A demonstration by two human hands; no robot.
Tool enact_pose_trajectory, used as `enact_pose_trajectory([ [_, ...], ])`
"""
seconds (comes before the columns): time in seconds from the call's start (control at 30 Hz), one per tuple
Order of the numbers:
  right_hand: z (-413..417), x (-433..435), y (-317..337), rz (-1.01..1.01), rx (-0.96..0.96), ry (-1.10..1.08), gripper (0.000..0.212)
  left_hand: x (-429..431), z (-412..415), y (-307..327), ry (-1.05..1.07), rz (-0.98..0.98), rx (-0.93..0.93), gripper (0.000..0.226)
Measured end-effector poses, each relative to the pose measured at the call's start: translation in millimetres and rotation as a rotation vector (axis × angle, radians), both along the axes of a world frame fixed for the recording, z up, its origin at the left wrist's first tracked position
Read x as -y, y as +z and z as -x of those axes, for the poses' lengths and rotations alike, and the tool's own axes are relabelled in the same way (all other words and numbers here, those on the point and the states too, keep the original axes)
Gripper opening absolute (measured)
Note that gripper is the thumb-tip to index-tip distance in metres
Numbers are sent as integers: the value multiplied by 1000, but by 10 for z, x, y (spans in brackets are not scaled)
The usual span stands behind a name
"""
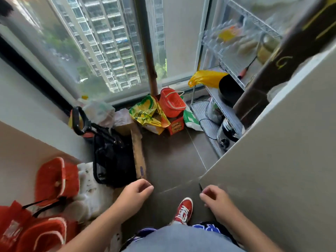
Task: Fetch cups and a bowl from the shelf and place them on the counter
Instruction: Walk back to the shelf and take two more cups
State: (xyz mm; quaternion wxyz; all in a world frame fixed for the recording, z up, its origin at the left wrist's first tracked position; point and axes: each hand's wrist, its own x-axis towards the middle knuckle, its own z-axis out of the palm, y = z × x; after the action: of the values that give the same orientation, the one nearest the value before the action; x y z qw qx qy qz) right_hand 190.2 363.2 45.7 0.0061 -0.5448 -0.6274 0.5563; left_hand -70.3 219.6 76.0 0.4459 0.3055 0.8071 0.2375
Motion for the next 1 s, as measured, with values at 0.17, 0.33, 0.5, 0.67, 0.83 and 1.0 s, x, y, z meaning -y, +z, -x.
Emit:
enact_pose_trajectory([
  [0.17, 510, -655, 644, -174, -191, -94, 3, -957, 81, 548, -48, -272, -17, 22],
  [0.33, 768, -1122, 1189, -321, -270, -97, 5, -1734, 195, 1102, -115, -431, -58, 8],
  [0.5, 1000, -1587, 1700, -523, -311, -197, 6, -2467, 319, 1536, -221, -594, -44, 12],
  [0.67, 1251, -2006, 2151, -674, -371, -288, 8, -3222, 435, 1953, -334, -747, -36, 26],
  [0.83, 1585, -2546, 2624, -828, -428, -400, 4, -4049, 664, 2410, -442, -914, 48, 26],
  [1.0, 1846, -3079, 3122, -998, -423, -549, 6, -4808, 859, 2894, -565, -1049, 135, 22],
])
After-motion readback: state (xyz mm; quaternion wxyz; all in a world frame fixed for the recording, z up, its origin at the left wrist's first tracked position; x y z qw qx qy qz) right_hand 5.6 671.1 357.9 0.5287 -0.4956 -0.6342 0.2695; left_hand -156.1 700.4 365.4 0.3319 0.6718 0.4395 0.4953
